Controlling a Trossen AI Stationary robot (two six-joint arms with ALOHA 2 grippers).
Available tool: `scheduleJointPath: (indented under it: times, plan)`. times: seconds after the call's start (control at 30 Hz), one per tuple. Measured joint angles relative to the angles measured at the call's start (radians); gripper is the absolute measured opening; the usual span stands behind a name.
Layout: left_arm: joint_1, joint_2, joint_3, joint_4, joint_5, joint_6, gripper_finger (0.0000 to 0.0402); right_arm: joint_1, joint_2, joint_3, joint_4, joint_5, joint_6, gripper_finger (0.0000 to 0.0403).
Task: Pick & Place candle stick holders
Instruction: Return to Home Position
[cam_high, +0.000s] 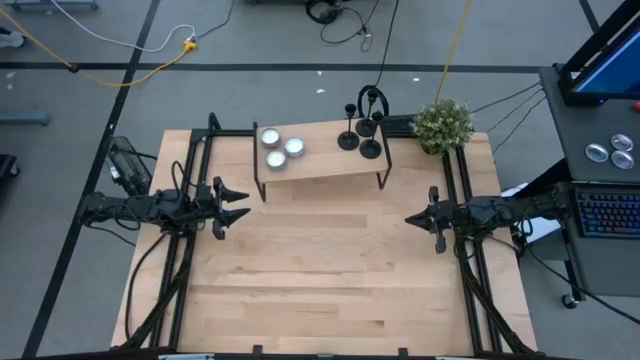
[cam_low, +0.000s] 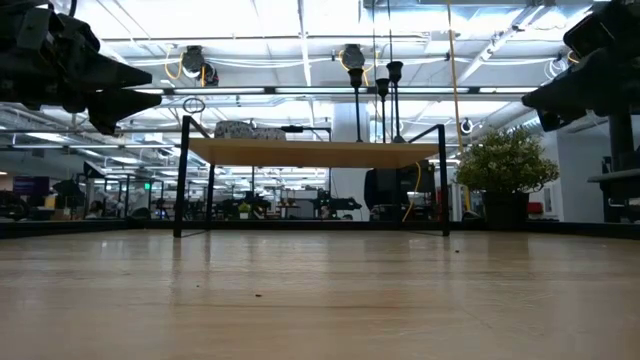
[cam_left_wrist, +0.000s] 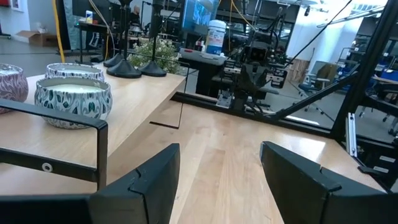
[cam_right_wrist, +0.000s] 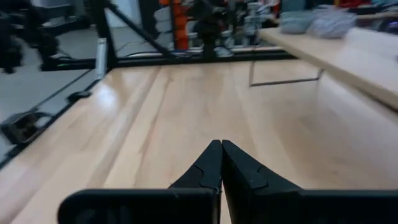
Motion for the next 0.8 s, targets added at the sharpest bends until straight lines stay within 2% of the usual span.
scheduleJointPath:
  times: [0.8]
  plan:
    - [0.0, 0.002, -0.003, 0.019, -0.001, -0.006, 0.023, 0.0, 0.001, 0.0, 0.019, 0.008, 0.002, 0.0]
